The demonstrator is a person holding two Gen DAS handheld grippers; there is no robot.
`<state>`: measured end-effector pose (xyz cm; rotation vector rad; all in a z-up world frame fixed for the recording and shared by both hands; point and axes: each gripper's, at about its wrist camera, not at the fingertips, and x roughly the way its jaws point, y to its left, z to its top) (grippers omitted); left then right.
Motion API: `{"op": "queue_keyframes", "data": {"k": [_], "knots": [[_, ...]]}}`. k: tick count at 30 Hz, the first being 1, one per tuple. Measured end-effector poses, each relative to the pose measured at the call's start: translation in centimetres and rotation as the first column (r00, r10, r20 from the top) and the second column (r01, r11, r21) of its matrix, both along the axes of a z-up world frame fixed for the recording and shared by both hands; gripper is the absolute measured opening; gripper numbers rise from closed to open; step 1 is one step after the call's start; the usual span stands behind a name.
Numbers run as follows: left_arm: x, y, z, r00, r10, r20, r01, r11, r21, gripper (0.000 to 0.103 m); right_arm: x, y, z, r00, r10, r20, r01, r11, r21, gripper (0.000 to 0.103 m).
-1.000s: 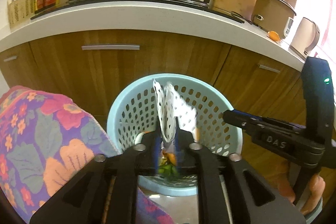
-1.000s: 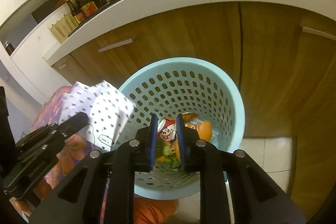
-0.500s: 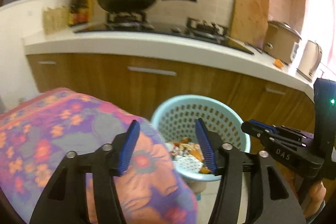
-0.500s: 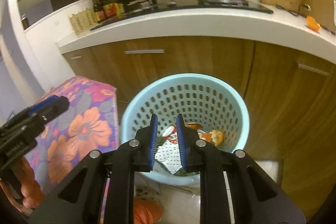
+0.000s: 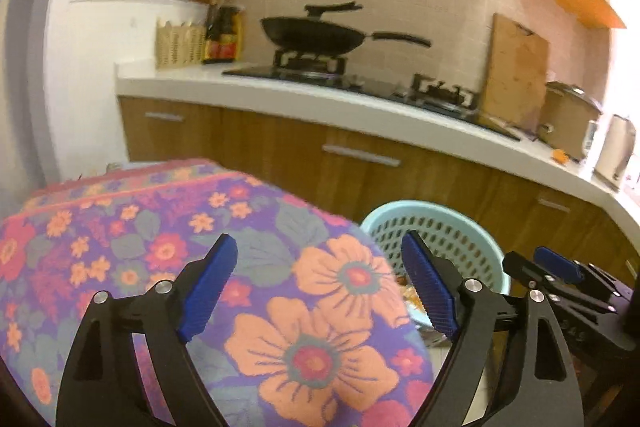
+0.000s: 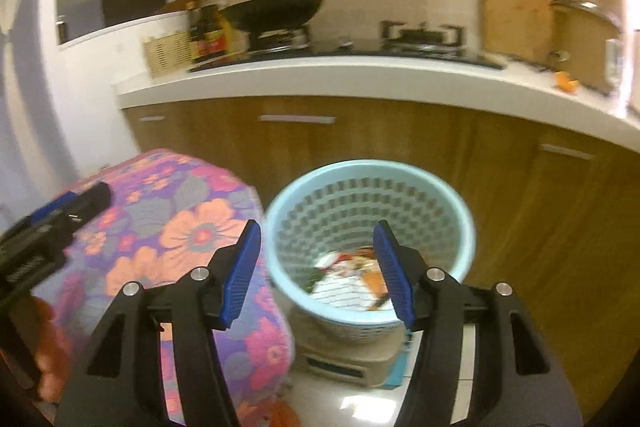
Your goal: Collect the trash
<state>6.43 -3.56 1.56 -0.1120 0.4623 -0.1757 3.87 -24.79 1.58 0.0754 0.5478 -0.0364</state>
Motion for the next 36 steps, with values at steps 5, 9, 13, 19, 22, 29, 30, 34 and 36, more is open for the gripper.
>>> {"op": "queue_keyframes", "data": {"k": [5, 9, 13, 19, 22, 29, 30, 34, 36], "knots": [[-0.2, -0.7, -0.6, 1.0, 0.029, 0.008, -0.029, 0.998, 0.047, 0.084, -0.6, -0.8, 0.9, 0.996, -0.075, 0.042, 0.076, 0.997, -0.015, 0.064], [-0.1, -1.0, -1.0, 1.0, 0.017, -0.003, -0.016, 0.998, 0.066, 0.084, -1.1, -0.8, 1.7, 0.991, -0.107, 0.079, 0.109, 0.994, -0.031, 0.071], [-0.1, -1.1, -1.3, 0.999, 0.032, -0.007, -0.032, 0.996, 0.085, 0.084, -1.2, -0.7, 2.0, 0.988, -0.124, 0.092, 0.129, 0.99, -0.052, 0.072], [-0.1, -0.8, -1.3, 0.999, 0.042, -0.006, -0.041, 0.996, 0.08, 0.084, -1.2, -0.2, 2.1, 0.986, -0.128, 0.108, 0.138, 0.987, -0.083, 0.073], [-0.1, -0.8, -1.3, 0.999, 0.039, -0.008, -0.038, 0.996, 0.078, 0.084, -1.3, 0.0, 2.0, 0.984, -0.132, 0.119, 0.145, 0.984, -0.104, 0.073], [0.0, -0.7, -1.3, 0.999, 0.041, -0.007, -0.04, 0.996, 0.079, 0.084, -1.3, 0.4, 1.8, 0.985, -0.12, 0.121, 0.136, 0.981, -0.135, 0.073], [0.0, -0.6, -1.4, 0.999, 0.043, -0.008, -0.042, 0.996, 0.078, 0.085, -1.4, 0.5, 1.8, 0.985, -0.12, 0.124, 0.136, 0.982, -0.132, 0.073], [-0.1, -0.4, -1.3, 0.999, 0.044, -0.011, -0.043, 0.997, 0.071, 0.085, -1.5, 0.5, 2.0, 0.984, -0.119, 0.133, 0.137, 0.981, -0.136, 0.073], [-0.1, -0.4, -1.4, 0.999, 0.044, -0.009, -0.044, 0.996, 0.076, 0.085, -1.6, 0.6, 2.0, 0.984, -0.117, 0.134, 0.136, 0.981, -0.136, 0.073]]}}
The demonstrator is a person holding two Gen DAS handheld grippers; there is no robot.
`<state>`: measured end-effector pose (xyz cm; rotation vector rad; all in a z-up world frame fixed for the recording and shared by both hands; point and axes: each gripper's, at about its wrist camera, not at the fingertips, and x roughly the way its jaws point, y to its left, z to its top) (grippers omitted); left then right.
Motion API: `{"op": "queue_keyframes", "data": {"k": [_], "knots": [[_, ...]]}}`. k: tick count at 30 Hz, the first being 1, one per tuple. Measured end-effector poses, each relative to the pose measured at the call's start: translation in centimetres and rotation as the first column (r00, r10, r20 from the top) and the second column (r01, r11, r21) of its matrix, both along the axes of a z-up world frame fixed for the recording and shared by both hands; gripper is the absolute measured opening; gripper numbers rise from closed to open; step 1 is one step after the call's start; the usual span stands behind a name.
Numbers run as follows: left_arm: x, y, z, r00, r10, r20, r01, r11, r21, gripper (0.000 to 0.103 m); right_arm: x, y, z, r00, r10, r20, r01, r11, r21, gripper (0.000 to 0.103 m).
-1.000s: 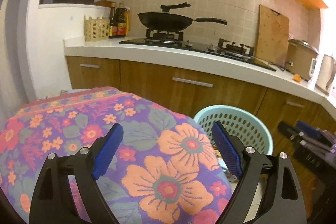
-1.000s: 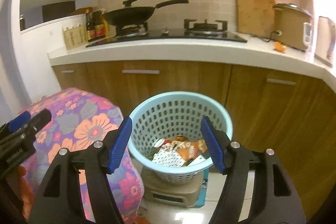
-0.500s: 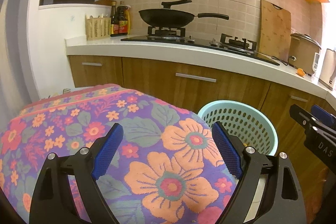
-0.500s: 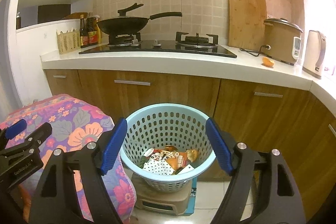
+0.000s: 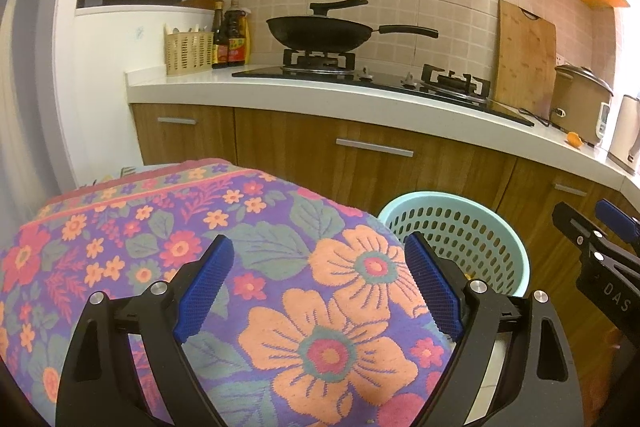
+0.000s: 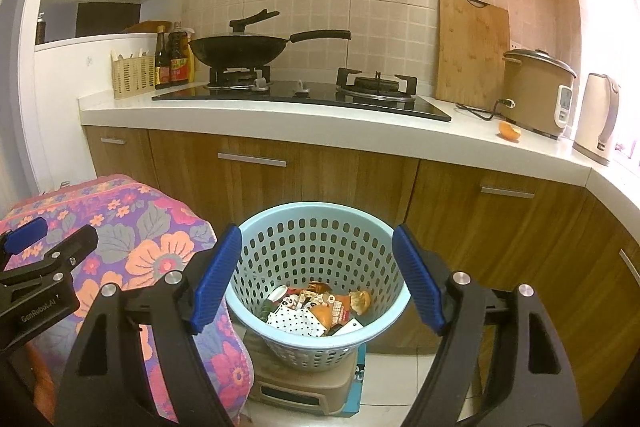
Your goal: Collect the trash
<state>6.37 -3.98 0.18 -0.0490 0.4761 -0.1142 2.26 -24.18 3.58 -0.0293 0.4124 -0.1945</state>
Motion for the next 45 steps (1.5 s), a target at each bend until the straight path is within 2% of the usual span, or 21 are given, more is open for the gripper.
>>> {"op": "queue_keyframes", "data": {"k": [45], "knots": [[0.07, -0.04, -0.24, 1.0, 0.008, -0.01, -0.008, 1.0, 0.006, 0.091, 0.05, -0.15, -0.21, 1.0, 0.007, 0.002, -0.007, 1.0, 0.017, 0.077]]}}
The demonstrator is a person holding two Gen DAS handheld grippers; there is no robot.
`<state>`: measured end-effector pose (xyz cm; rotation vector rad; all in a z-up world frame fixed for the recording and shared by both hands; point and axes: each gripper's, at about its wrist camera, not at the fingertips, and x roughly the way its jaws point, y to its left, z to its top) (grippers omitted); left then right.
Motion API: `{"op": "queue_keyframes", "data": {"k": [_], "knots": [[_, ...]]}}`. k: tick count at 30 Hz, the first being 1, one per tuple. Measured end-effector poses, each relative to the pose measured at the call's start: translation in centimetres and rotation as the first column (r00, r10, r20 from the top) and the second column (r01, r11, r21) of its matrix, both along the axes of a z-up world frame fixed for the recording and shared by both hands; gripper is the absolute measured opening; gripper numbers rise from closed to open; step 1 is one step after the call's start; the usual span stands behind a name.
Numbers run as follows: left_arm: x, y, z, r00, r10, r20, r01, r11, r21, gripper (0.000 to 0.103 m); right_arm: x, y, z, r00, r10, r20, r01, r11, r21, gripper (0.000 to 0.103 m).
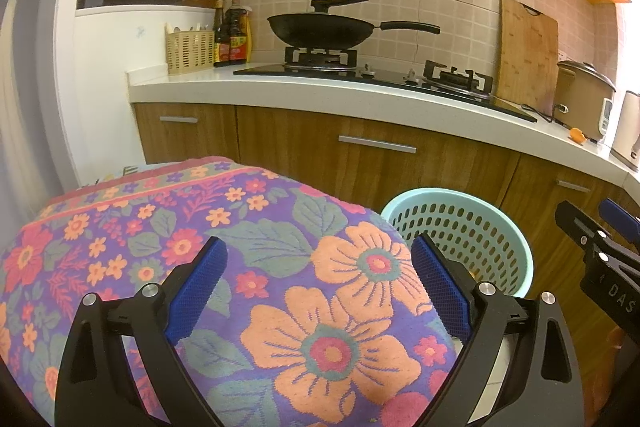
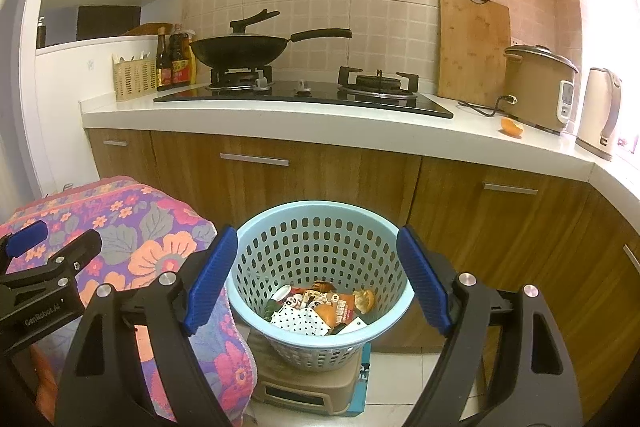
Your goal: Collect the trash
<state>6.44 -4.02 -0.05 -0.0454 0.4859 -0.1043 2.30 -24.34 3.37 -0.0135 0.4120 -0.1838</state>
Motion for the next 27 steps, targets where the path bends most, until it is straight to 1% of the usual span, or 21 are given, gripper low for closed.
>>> {"op": "queue_keyframes", "data": {"k": [27], "knots": [[0.02, 0.29, 0.13, 1.0, 0.004, -0.002, -0.004, 1.0, 0.0, 0.091, 0.1, -0.13, -0.14, 1.0, 0.012, -0.01, -0.012, 1.0, 0.006, 0.078]]}}
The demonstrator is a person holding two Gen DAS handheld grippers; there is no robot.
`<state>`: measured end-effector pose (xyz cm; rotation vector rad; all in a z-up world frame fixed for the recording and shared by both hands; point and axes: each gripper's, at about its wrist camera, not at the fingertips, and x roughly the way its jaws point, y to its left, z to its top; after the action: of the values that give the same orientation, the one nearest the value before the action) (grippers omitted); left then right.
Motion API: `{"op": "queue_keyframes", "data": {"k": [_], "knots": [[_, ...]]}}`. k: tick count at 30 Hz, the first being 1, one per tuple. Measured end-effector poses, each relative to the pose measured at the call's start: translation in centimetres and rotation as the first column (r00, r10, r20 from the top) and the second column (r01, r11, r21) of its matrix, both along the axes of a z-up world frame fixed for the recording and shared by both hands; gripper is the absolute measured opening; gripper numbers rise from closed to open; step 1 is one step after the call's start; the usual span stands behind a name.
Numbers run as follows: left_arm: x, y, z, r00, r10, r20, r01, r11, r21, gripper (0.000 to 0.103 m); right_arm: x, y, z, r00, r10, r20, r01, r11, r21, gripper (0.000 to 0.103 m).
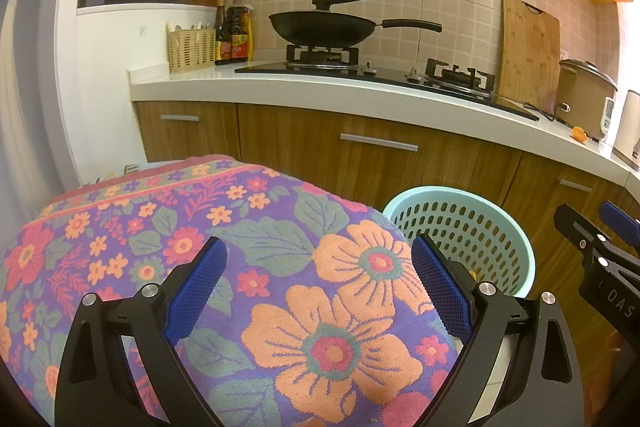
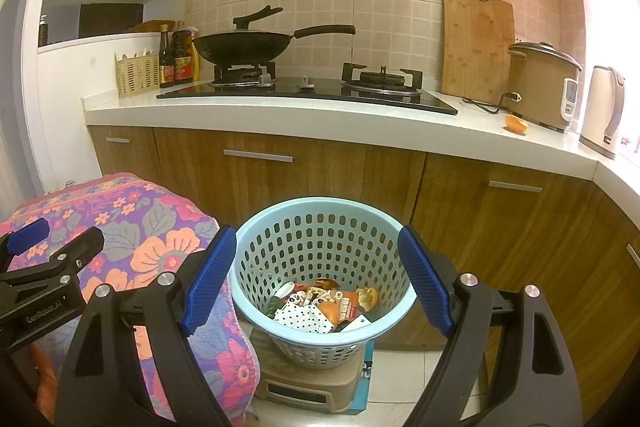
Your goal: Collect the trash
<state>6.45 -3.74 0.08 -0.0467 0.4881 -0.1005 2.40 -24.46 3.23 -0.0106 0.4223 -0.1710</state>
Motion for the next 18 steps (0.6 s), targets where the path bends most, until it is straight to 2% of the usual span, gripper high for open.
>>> {"op": "queue_keyframes", "data": {"k": [14, 18], "knots": [[0.05, 0.28, -0.37, 1.0, -0.001, -0.01, 0.001, 1.0, 0.003, 0.091, -0.04, -0.05, 0.38, 1.0, 0.0, 0.009, 0.0, 1.0, 0.008, 0.083], [-0.02, 0.14, -0.38, 1.0, 0.008, -0.002, -0.008, 1.0, 0.024, 0.091, -0.08, 0.04, 0.39, 1.0, 0.002, 0.008, -0.002, 1.0, 0.01, 0.083]]}}
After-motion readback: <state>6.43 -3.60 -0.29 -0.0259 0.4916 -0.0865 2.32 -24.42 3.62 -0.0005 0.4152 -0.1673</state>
